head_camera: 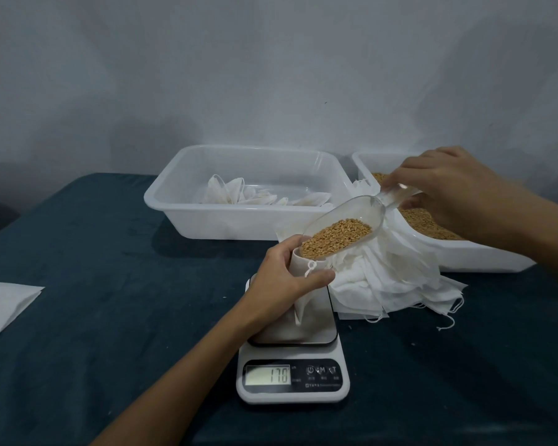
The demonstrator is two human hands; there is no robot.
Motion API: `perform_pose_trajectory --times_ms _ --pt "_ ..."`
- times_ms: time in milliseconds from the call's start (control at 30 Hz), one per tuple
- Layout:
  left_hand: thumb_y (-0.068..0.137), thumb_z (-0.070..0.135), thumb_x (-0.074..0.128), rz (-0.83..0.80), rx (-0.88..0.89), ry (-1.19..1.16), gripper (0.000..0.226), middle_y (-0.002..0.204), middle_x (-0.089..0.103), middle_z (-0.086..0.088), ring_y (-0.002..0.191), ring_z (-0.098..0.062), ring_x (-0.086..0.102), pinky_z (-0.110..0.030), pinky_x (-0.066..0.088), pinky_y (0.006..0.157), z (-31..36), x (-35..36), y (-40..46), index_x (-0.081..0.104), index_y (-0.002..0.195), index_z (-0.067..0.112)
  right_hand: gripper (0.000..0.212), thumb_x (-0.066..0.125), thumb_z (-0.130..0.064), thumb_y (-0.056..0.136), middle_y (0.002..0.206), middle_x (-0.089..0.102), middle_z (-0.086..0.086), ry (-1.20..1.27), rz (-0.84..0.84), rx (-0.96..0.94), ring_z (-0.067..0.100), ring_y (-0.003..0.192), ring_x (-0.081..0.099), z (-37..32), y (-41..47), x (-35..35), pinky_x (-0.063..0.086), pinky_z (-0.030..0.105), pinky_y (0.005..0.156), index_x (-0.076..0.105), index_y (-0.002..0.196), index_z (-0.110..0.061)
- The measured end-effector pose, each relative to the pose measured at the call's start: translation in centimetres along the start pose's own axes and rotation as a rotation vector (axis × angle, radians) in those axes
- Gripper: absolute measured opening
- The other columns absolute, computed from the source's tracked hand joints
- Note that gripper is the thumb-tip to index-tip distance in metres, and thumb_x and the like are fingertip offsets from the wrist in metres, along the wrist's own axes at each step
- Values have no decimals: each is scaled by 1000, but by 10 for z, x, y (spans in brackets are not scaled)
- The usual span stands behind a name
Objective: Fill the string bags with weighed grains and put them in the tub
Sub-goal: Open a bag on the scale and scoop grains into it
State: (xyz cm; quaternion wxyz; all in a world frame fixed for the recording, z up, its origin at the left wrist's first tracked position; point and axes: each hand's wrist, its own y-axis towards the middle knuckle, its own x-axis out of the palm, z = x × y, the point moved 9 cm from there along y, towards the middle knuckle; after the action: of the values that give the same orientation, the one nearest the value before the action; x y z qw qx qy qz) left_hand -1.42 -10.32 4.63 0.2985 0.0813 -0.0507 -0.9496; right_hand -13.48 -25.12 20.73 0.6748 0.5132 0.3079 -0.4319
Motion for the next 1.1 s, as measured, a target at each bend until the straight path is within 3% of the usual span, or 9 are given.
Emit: perform_pose_trajectory --times_ms 167,400,800,1100 --pt "72 43 85 -3 -2 22 69 121 74 -2 113 -24 70 -54 53 104 2 0 -1 63 132 18 41 86 -2 74 97 72 -1 -16 8 0 32 88 65 1 1 0 44 47 87 71 108 -19" --pt "67 51 86 10 -35 20 83 139 64 -6 129 -29 61 -55 48 111 -4 -2 1 60 139 21 40 84 0 74 97 71 0 -3 7 -2 34 88 65 -1 1 -2 44 49 89 72 108 -18" --pt "65 49 87 16 -38 6 78 134 66 -7 122 -26 65 -51 51 109 -7 0 1 60 135 29 37 82 0 77 97 72 2 13 -16 18 34 89 65 -2 -2 -1 45 51 90 72 109 -16" --pt "71 41 86 4 -51 5 73 137 63 -12 127 -35 60 -56 47 111 -9 1 1 61 137 20 36 82 -1 78 98 71 0 15 -34 33 33 90 65 -4 -5 1 44 49 91 71 109 -17"
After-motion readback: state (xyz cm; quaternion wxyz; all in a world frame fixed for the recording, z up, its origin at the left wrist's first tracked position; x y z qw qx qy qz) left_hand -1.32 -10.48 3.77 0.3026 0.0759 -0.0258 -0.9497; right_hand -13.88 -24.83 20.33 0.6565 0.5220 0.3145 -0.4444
